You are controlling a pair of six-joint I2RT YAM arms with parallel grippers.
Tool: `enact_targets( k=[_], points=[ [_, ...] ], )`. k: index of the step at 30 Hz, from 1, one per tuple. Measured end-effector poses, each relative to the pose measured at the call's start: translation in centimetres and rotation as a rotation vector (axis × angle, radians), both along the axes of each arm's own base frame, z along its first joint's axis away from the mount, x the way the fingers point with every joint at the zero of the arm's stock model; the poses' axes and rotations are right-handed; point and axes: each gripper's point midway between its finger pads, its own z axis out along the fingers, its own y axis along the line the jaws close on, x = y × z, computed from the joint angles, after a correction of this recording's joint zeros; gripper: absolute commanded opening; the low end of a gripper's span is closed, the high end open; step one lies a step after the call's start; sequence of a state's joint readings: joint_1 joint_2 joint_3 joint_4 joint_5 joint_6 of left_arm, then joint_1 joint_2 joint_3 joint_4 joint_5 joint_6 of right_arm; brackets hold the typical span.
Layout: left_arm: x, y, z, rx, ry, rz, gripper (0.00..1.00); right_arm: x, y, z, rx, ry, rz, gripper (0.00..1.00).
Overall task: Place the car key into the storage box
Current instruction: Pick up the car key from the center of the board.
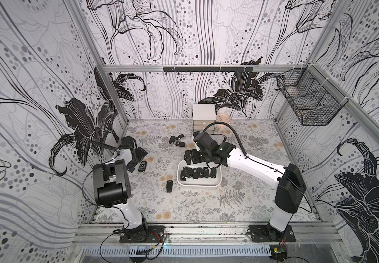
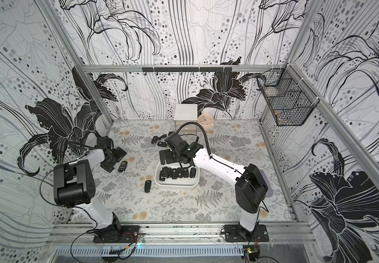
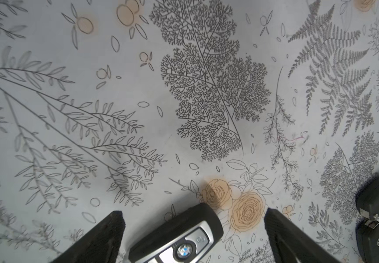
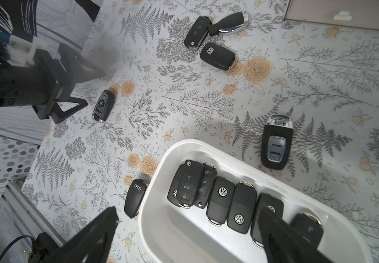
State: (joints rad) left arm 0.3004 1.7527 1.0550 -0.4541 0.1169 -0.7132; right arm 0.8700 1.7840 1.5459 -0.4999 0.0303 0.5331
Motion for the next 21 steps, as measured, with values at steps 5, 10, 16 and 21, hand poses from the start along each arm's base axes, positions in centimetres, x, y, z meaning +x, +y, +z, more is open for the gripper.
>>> enact_targets(
  k=[5, 10, 16, 21],
  points=[
    [0.2, -1.3, -0.6, -0.066, -0.027, -0.01, 0.91, 0.1, -0.1, 0.0, 0.004, 0.004, -0.001, 1.0],
    [0.2, -2.5, -0.6, -0.077, -0.038, -0.038, 0.89, 0.0, 0.0, 0.0, 0.01, 0.011, 0.006, 1.0],
    [-0.1, -3.9, -0.8, -0.033, 0.002, -0.084, 0.85, -0.1, 0.2, 0.0, 0.018, 0.015, 0.013, 1.0],
    [-1.2, -4.9, -1.2, 0.025, 0.076, -0.123, 0.81, -0.1, 0.2, -0.2, 0.018, 0.018, 0.015, 1.0]
  ],
)
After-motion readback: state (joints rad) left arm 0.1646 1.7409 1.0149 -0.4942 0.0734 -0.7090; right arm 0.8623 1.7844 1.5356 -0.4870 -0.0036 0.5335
